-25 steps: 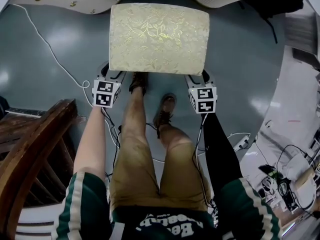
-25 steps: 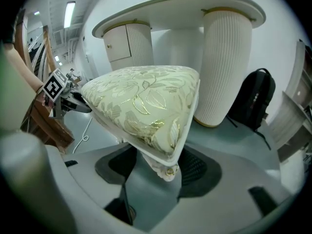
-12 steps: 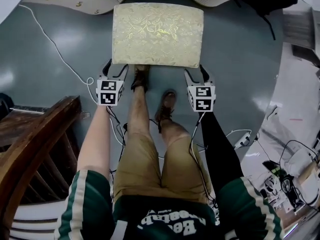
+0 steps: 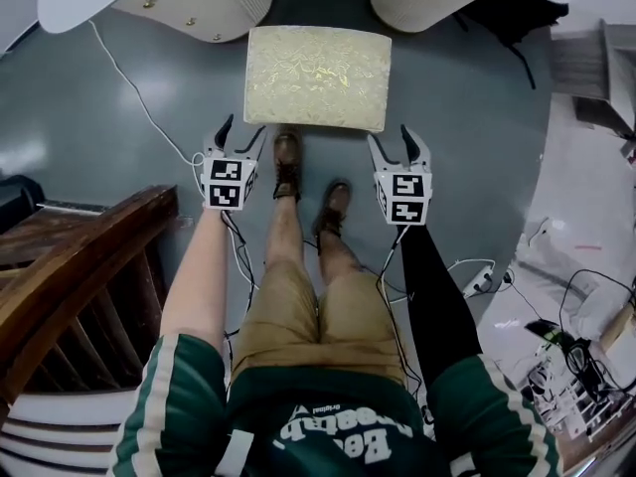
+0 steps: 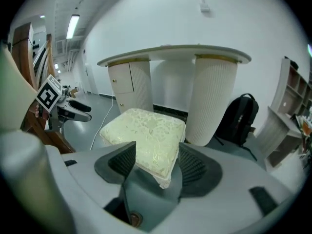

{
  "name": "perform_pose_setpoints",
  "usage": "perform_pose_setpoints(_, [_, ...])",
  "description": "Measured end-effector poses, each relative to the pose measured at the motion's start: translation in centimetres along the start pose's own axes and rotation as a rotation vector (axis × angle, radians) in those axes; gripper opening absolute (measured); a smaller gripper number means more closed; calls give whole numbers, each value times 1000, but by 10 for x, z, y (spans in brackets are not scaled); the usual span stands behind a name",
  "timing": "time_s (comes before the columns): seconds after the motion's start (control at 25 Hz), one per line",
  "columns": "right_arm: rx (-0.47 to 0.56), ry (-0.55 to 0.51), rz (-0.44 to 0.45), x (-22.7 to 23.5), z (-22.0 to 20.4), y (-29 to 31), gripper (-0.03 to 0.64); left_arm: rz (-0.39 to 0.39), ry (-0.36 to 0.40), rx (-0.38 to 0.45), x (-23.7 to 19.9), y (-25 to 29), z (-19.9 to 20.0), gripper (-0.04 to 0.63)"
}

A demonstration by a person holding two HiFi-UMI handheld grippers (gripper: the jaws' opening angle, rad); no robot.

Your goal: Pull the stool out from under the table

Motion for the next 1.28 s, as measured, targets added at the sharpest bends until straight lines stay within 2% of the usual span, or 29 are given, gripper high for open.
perform_pose_setpoints(0.16, [76,-28,28,-39,47,-34,279,3,4,69,-12,-42,34,301])
perform_pose_setpoints(0.4, [204,-32,65,-39,137,-69,277,25,8,181,-12,-72,134,301])
perform_pose_setpoints(0.6, [303,-33,70,-64,201,-120,273,32,44,264,-20,-120,199,301])
perform_pose_setpoints(0.84, [384,-25,51,-96,241,-174,270,43,127,378,-34,-176,267,301])
perform_pose_setpoints(1.08, [480,-56,27,-123,286,-229,267,19,69,510,-46,-234,324,302])
perform_pose_setpoints(1.16, [515,-82,38,-133,302,-246,259,17,77,524,-45,-252,339,301])
perform_pose_setpoints(1.28, [558,-114,54,-150,321,-275,258,21,130,531,-39,-276,352,301])
Point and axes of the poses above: the fingertips, and each gripper's own axes: y forward along the fingers, x to its right, z out of its top, the point moved 2 cm from there along -y, backward along the fingers, and after that the axes turned 14 degrees about y, right-handed, at the moved point
